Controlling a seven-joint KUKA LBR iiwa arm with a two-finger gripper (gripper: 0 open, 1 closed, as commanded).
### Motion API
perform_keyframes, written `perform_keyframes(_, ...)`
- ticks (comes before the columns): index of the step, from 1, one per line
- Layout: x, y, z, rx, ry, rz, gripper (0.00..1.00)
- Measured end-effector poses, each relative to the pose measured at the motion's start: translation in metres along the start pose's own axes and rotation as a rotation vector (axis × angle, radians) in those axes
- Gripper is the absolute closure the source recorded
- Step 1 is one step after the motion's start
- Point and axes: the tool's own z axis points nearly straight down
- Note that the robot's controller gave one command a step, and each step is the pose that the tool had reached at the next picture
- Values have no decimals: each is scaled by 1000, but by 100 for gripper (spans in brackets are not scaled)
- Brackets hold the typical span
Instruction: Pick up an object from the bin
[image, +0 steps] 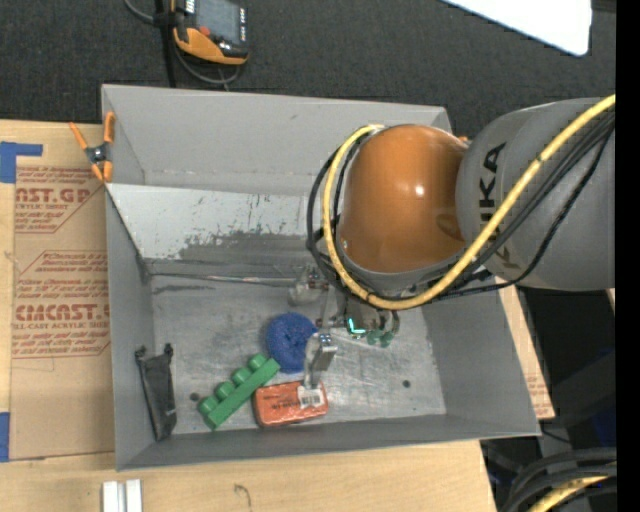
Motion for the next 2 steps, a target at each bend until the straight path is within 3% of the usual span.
perform_keyframes(1,-2,0,-3,-1,-7,1,0)
perform_keyframes(2,-15,2,26,-3,-19,1,0)
